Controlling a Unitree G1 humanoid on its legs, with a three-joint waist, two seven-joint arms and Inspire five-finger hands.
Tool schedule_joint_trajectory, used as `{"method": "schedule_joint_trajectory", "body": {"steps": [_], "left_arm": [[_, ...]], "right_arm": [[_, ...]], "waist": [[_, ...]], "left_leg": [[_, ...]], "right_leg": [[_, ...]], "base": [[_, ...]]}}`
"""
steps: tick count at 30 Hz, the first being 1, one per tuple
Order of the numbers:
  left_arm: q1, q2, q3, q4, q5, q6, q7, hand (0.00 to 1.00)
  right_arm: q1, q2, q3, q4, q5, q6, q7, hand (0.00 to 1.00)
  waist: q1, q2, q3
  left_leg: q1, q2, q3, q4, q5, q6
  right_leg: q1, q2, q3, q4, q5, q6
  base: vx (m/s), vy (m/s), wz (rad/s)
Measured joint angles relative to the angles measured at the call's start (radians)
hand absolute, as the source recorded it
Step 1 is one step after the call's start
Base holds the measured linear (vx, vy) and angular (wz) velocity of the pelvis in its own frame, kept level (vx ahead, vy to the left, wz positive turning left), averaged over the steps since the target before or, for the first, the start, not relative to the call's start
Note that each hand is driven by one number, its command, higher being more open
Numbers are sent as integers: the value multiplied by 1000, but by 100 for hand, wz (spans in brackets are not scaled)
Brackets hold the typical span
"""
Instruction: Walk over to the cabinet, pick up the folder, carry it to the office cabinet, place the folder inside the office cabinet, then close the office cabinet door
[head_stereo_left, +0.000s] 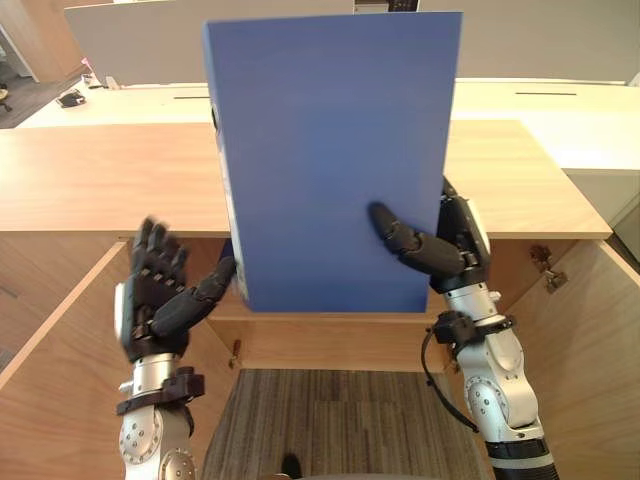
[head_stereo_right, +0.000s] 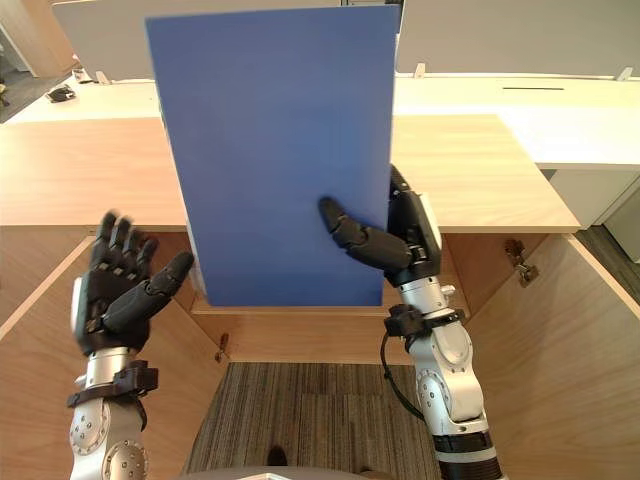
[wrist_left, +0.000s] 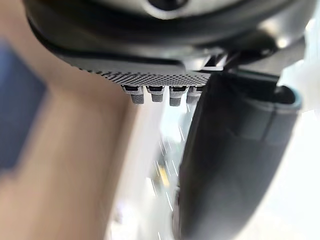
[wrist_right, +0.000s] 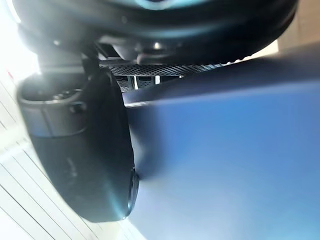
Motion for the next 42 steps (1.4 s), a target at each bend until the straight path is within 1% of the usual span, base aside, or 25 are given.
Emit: {"method": "schedule_joint_trajectory", "body": {"steps": [3,6,9,11,13,14,15,16,17,18,19,21,22,23,25,26,27,28,29,31,32,34,36,38,42], "left_arm": [[58,-15,60,123,45,12,44,100],[80,-19,65,210,87,15,47,100],[68,-15,64,424,155,25,34,100],[46,-8,64,621,207,63,27,100],[33,-4,61,728,237,79,24,100],[-2,19,38,824,261,89,23,100],[-22,33,19,857,272,91,22,100],[-60,58,-18,906,293,99,18,100],[-94,69,-41,932,304,100,16,100],[-115,73,-56,936,310,99,16,100],[-124,75,-66,939,310,98,15,100],[-152,89,-86,940,307,90,12,100],[-162,92,-86,939,307,85,14,100],[-188,104,-99,938,308,81,20,100],[-226,126,-137,939,309,79,32,100],[-237,126,-144,939,309,79,33,100],[-254,125,-153,935,309,77,39,100],[-268,124,-154,923,308,76,46,100],[-275,121,-154,916,307,76,49,100],[-313,120,-151,882,302,75,63,100],[-322,119,-151,870,298,75,67,100],[-359,108,-150,829,289,75,78,100],[-363,97,-150,793,280,74,83,100],[-376,68,-150,757,247,72,99,100],[-394,49,-152,733,226,66,100,100]], "right_arm": [[21,8,-61,-59,-1,-19,-20,0],[21,8,-61,-65,-7,-22,-31,0],[32,1,-16,-65,-62,-22,-41,0],[45,-26,57,-60,-117,-22,-42,0],[46,-53,115,-47,-152,-24,-42,0],[15,-79,181,-10,-189,-42,-47,0],[-11,-89,207,11,-203,-43,-50,0],[-67,-110,250,60,-269,-44,-60,0],[-126,-132,289,128,-326,-43,-68,0],[-162,-157,321,191,-383,-39,-80,0],[-169,-171,337,215,-405,-39,-83,0],[-184,-215,375,255,-499,-39,-94,0],[-185,-221,376,266,-515,-39,-95,0],[-194,-229,375,294,-536,-38,-103,0],[-228,-228,367,366,-543,-20,-134,0],[-233,-225,360,384,-543,-13,-147,0],[-235,-211,339,411,-543,3,-167,0],[-236,-188,310,420,-534,17,-187,0],[-237,-175,292,420,-523,21,-197,0],[-278,-99,219,415,-419,21,-246,0],[-296,-79,199,412,-385,21,-261,0],[-399,-21,112,412,-261,18,-330,0],[-468,-3,71,412,-174,9,-377,0],[-564,6,-10,413,-53,-24,-449,0],[-667,10,-81,435,45,-65,-524,0]], "waist": [[-1,0,0],[-1,0,0],[-3,0,-1],[-6,-3,0],[-6,-7,13],[-7,-17,59],[-7,-20,82],[-5,-21,131],[-2,-19,184],[1,-9,226],[3,-2,242],[5,23,298],[5,31,311],[6,45,337],[2,59,375],[2,63,382],[3,66,383],[4,67,384],[5,67,385],[8,68,396],[11,68,398],[27,68,416],[38,69,419],[55,70,420],[63,70,420]], "left_leg": [[-6,-4,-8,0,0,0],[-6,-4,-10,0,-1,-1],[-14,-3,-14,-1,-2,-6],[-34,-2,-13,0,-2,-7],[-51,0,-10,7,-2,-8],[-110,9,-10,72,-16,-10],[-148,13,-8,116,-31,-11],[-220,24,-6,200,-58,-7],[-275,32,-7,280,-85,-5],[-324,40,-12,356,-114,-4],[-353,44,-15,396,-131,-5],[-440,52,-20,501,-181,-13],[-468,57,-21,527,-189,-11],[-522,59,-21,576,-201,-10],[-608,65,-21,653,-213,-2],[-632,68,-21,676,-219,3],[-680,74,-23,719,-233,4],[-731,80,-26,765,-251,6],[-754,83,-28,788,-262,5],[-854,95,-40,878,-286,7],[-880,97,-44,896,-292,4],[-952,103,-50,949,-299,4],[-994,105,-58,978,-302,5],[-1044,108,-73,1011,-303,4],[-1069,110,-78,1027,-303,3]], "right_leg": [[0,-4,-10,-5,0,0],[1,-5,-15,-8,0,0],[-3,-4,-19,-11,-1,0],[-26,-4,-19,-8,-1,0],[-49,-6,-17,7,-1,0],[-100,-8,-14,51,-6,-6],[-134,-6,-11,81,-11,-11],[-194,-4,-5,142,-26,-14],[-240,-2,-1,201,-47,-13],[-281,2,0,264,-71,-12],[-309,2,0,295,-86,-12],[-399,-4,2,409,-133,-11],[-429,-6,3,439,-144,-10],[-485,-10,7,493,-159,-9],[-576,-15,18,576,-179,-7],[-600,-15,19,600,-186,-8],[-648,-15,21,644,-202,-8],[-696,-15,20,693,-222,-10],[-719,-15,21,718,-233,-10],[-815,-15,15,811,-266,-14],[-840,-15,14,832,-271,-15],[-916,-15,15,897,-288,-19],[-954,-15,11,928,-296,-21],[-991,-15,2,958,-304,-24],[-1014,-15,-1,971,-306,-25]], "base": [[8,-6,8],[-7,-5,3],[-16,-9,3],[0,0,0],[-1,7,-4],[-47,9,-6],[-107,-2,-8],[-131,-23,-9],[-222,-32,-4],[-169,-22,3],[-209,-2,7],[-189,29,6],[-168,31,3],[-133,31,-2],[-113,39,-6],[-87,22,-3],[-73,1,0],[-71,-5,3],[-64,-15,4],[-84,-20,5],[-123,-37,5],[-126,-44,4],[-71,-29,7],[-79,-38,11],[-54,-40,3]]}}
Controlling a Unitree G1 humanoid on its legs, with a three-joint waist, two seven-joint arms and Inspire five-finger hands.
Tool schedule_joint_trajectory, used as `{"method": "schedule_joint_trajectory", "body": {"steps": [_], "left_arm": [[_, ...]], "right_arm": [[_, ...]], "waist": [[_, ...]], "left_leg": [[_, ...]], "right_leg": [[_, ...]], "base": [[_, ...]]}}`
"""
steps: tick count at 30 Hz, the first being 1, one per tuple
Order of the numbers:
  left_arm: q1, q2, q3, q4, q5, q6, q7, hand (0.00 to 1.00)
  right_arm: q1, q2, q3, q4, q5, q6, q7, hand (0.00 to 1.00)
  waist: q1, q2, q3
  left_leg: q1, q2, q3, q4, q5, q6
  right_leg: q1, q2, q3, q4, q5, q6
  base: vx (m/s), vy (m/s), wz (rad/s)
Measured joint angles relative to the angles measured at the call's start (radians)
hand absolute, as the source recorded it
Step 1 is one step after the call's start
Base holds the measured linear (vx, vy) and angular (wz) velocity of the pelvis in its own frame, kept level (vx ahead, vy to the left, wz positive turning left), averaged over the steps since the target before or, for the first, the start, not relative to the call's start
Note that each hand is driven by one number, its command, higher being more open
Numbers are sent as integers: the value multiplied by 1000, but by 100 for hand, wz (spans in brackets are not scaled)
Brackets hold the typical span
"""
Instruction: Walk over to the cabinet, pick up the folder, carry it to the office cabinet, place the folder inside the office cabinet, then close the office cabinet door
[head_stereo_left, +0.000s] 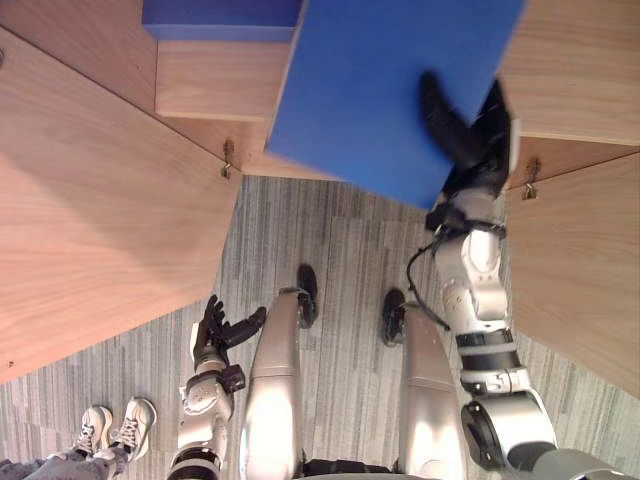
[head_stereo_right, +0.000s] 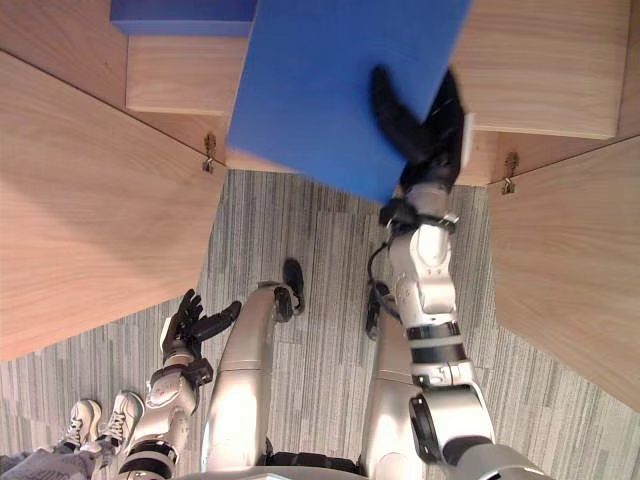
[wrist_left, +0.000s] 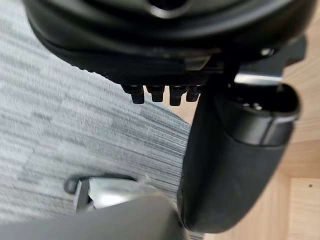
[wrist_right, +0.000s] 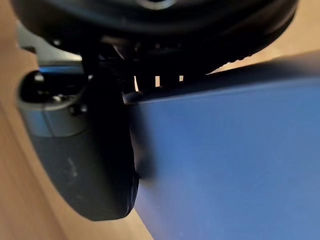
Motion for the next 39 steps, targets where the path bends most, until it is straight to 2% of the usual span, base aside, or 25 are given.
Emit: {"method": "schedule_joint_trajectory", "body": {"steps": [7,11,12,15,18,23,25,33,36,37,39], "left_arm": [[-54,-41,-24,-19,-18,-15,30,100],[-67,-38,-43,-19,-21,-17,65,100],[-69,-39,-52,-21,-26,-21,76,100],[-70,-42,-65,-31,-38,-23,94,100],[-70,-49,-90,-50,-38,-24,112,100],[-70,-54,-102,-60,-38,-32,114,100],[-70,-54,-102,-60,-38,-32,114,100],[-70,-51,-101,-61,-38,-31,94,100],[-69,-46,-102,-56,-38,-31,76,100],[-69,-44,-102,-56,-39,-31,74,100],[-70,-36,-107,-46,-39,-32,63,100]], "right_arm": [[-196,19,-145,202,187,-31,-128,0],[-275,34,-209,253,282,-50,-203,0],[-301,37,-236,253,301,-61,-221,100],[-347,50,-287,255,345,-94,-277,100],[-372,76,-331,250,365,-153,-343,100],[-372,77,-326,234,362,-160,-347,100],[-368,68,-299,234,354,-154,-316,100],[-323,-41,-59,279,335,-40,-127,100],[-322,-111,67,348,262,20,-38,100],[-322,-127,89,356,250,26,-23,0],[-323,-188,154,382,183,58,28,0]], "waist": [[7,0,0],[11,0,0],[17,0,0],[24,1,-1],[27,2,-2],[29,5,-3],[26,5,-3],[14,5,-5],[3,5,-7],[1,5,-7],[-8,4,-7]], "left_leg": [[-25,2,-1,2,1,0],[-37,4,-6,1,2,2],[-37,4,-6,-1,2,2],[-37,0,-11,-8,4,-2],[-37,-11,-18,-26,17,-6],[-37,-12,-24,-29,20,-7],[-36,-12,-24,-31,21,-7],[-20,-5,-19,-39,21,-7],[-12,-3,-17,-48,21,-7],[-11,-2,-16,-50,21,-7],[-6,0,-9,-56,21,-6]], "right_leg": [[-24,0,-3,1,0,-1],[-32,0,-14,-3,0,-1],[-33,-2,-16,-4,0,-1],[-32,-7,-26,-5,0,-2],[-31,-18,-38,-10,-2,-4],[-28,-18,-45,-12,-3,-7],[-28,-18,-45,-13,-3,-7],[-9,-15,-45,-28,-1,-9],[0,-12,-47,-42,3,-10],[1,-12,-47,-45,5,-10],[7,-11,-46,-56,10,-9]], "base": [[-33,-48,0],[7,-45,1],[3,-58,3],[-10,-50,6],[-27,-61,13],[-31,-45,3],[-12,-17,0],[-17,-36,-2],[-18,-39,-2],[-11,-30,-4],[-1,-9,-2]]}}
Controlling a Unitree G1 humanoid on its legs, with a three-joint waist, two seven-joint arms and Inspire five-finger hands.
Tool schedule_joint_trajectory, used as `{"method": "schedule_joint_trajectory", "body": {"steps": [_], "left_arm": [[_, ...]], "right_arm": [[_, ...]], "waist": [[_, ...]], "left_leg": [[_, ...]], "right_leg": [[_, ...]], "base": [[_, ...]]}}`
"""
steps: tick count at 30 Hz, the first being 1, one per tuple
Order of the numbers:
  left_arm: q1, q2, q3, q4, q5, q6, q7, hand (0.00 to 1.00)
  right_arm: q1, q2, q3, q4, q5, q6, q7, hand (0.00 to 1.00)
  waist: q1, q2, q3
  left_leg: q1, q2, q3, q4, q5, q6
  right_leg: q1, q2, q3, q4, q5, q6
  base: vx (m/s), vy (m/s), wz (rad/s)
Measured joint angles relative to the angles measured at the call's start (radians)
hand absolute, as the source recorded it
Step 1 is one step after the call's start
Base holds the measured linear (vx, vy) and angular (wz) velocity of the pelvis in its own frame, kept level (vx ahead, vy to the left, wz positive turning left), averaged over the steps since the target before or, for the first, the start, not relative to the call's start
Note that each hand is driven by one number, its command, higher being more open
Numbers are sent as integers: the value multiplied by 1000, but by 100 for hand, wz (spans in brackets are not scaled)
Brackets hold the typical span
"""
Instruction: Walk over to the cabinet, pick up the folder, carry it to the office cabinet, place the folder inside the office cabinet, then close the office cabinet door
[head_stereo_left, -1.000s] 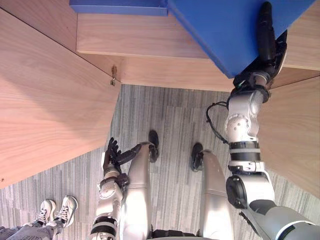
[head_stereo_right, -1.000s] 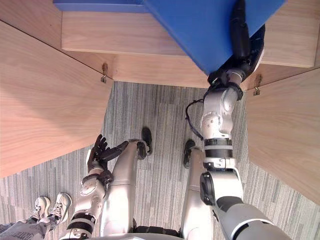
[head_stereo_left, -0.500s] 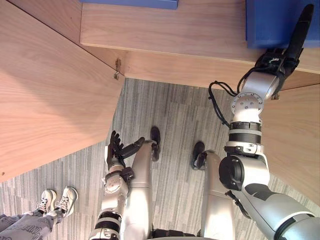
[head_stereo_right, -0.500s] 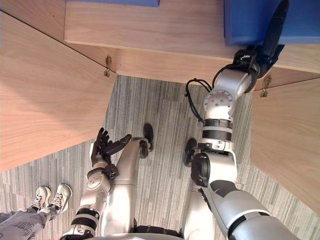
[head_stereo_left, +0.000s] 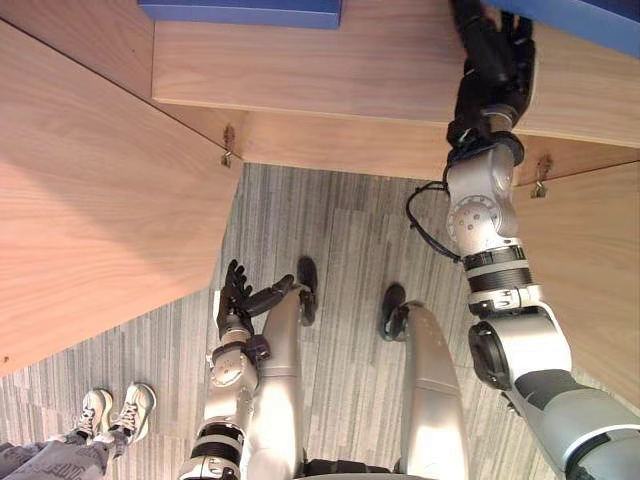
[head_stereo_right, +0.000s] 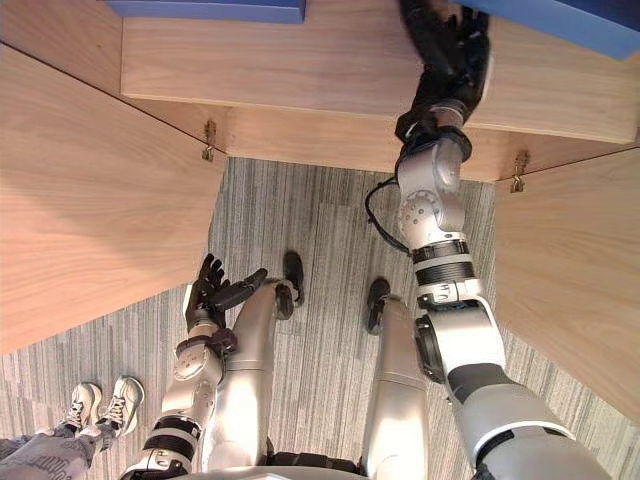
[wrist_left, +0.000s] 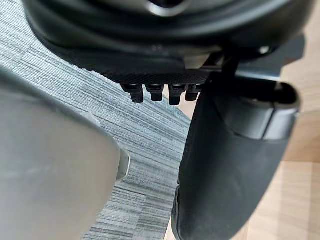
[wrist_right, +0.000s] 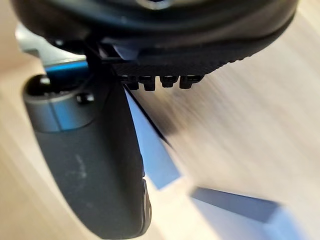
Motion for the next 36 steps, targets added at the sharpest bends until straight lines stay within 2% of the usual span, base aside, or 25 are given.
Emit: {"method": "schedule_joint_trajectory", "body": {"steps": [2,5,8,11,14,15,20,23,27,33,36], "left_arm": [[0,10,-13,22,-1,-1,-7,100],[3,25,-30,55,-9,-3,-17,100],[3,42,-43,75,-9,-10,-31,100],[3,50,-49,91,-8,-13,-43,100],[2,60,-50,106,-9,-15,-50,100],[1,65,-50,121,-19,-15,-68,100],[-6,69,-49,143,-19,-15,-68,100],[-14,73,-48,159,-22,-12,-65,100],[-14,75,-47,170,-39,-10,-38,100],[-14,71,-48,163,-48,-18,-1,100],[-14,67,-48,161,-48,-20,9,100]], "right_arm": [[0,-50,50,36,-54,25,26,0],[0,-126,135,91,-241,59,70,0],[-2,-165,170,122,-398,68,96,0],[-1,-178,183,157,-461,71,120,0],[3,-178,191,174,-441,77,161,0],[39,-178,189,174,-248,88,220,0],[53,-175,184,174,-207,88,224,0],[40,-148,179,186,-179,86,185,0],[-31,-91,179,259,-236,91,95,0],[-155,-89,169,354,-457,128,-17,0],[-170,-108,123,366,-510,150,-64,0]], "waist": [[-4,-1,-1],[-14,-2,-14],[-18,-4,-16],[-16,-9,-21],[-16,-17,-27],[-12,-29,-41],[-10,-30,-48],[-13,-30,-48],[-17,-30,-65],[-11,-29,-71],[-6,-29,-70]], "left_leg": [[22,1,13,-16,1,2],[42,1,22,-43,5,8],[52,1,29,-54,5,8],[63,5,43,-62,5,8],[68,5,50,-68,5,8],[68,5,54,-70,5,8],[68,6,57,-70,5,8],[67,7,58,-70,5,8],[51,9,63,-74,8,12],[19,-8,69,-112,46,23],[9,-18,70,-124,58,26]], "right_leg": [[17,-1,6,-16,6,2],[36,-1,7,-49,17,5],[49,-4,6,-63,20,7],[58,-7,6,-71,20,7],[61,-10,6,-75,20,7],[61,-13,4,-77,20,7],[61,-14,4,-78,20,7],[59,-14,4,-79,20,7],[39,-14,5,-80,28,7],[-1,-28,3,-95,56,10],[-11,-39,-2,-98,61,11]], "base": [[8,-14,-7],[7,-13,-4],[0,0,0],[0,0,0],[-13,-53,1],[-50,-95,2],[-27,-51,1],[-21,-37,-2],[-39,-38,-4],[-56,-18,7],[-34,-20,10]]}}
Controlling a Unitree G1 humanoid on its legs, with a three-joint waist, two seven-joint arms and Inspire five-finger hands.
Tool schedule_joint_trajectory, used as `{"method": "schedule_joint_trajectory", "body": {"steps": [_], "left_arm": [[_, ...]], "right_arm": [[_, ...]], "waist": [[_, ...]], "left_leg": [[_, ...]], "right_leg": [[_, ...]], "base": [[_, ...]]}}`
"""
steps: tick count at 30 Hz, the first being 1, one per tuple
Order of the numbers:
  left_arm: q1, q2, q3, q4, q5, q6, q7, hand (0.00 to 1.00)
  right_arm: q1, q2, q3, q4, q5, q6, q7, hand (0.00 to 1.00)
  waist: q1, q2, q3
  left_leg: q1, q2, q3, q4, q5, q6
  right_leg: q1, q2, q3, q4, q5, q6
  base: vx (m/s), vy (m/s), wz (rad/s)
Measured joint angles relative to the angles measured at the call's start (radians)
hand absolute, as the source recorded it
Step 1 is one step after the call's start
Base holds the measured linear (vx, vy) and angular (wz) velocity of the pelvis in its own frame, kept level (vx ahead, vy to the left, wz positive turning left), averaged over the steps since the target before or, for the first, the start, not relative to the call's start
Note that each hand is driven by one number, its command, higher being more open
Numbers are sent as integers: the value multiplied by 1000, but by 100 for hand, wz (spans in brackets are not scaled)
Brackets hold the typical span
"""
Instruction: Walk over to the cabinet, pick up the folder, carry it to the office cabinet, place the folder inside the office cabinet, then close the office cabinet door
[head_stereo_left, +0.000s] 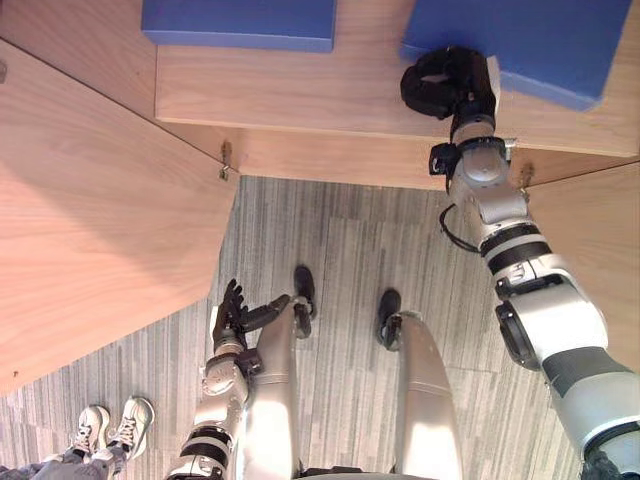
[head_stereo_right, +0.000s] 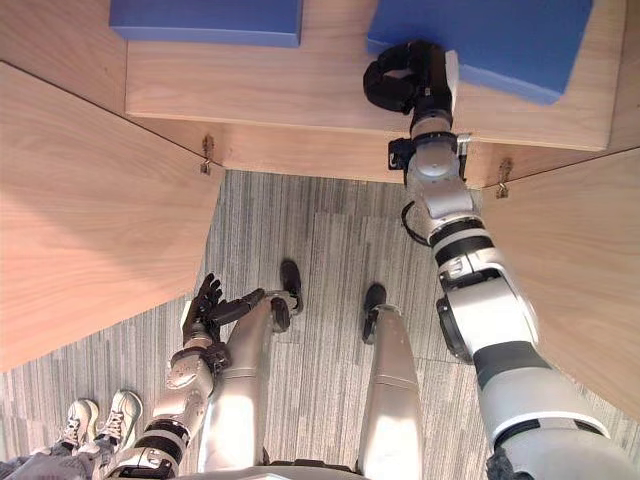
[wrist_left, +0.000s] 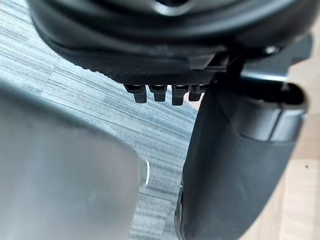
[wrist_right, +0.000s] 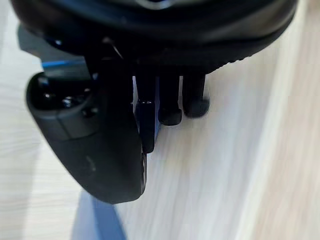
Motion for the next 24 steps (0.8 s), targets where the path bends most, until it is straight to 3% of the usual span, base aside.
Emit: {"method": "schedule_joint_trajectory", "body": {"steps": [7,12,14,17,19,24], "left_arm": [[1,-11,1,-17,0,0,12,100],[1,-38,0,-70,0,0,11,100],[3,-47,0,-68,0,6,11,100],[25,-54,-1,-63,1,13,0,100],[67,-61,-2,-58,5,23,-17,100],[140,-47,-5,16,52,34,-57,100]], "right_arm": [[25,-46,-148,-36,-27,48,-54,0],[154,-79,-242,-298,-33,41,-103,0],[332,-70,-246,-540,-33,8,-106,0],[534,-18,-223,-739,-37,-46,-83,0],[770,62,-151,-868,-58,-95,-32,0],[1170,200,-10,-798,-146,-111,160,0]], "waist": [[-3,0,0],[-8,1,1],[-10,1,1],[-27,0,1],[-41,-2,2],[-59,-20,-15]], "left_leg": [[-6,0,6,5,1,2],[6,22,27,33,-6,8],[54,40,32,39,-28,10],[137,45,46,18,-45,2],[248,47,59,-29,-50,-3],[505,39,100,-205,-24,-12]], "right_leg": [[1,0,4,-12,10,7],[13,8,8,-2,10,7],[66,23,10,-13,9,7],[147,28,17,-46,8,7],[255,35,18,-110,14,11],[505,56,29,-323,74,19]], "base": [[-4,-5,0],[-16,-30,-7],[-28,-32,-19],[1,-39,-14],[22,-29,-15],[111,-20,-21]]}}
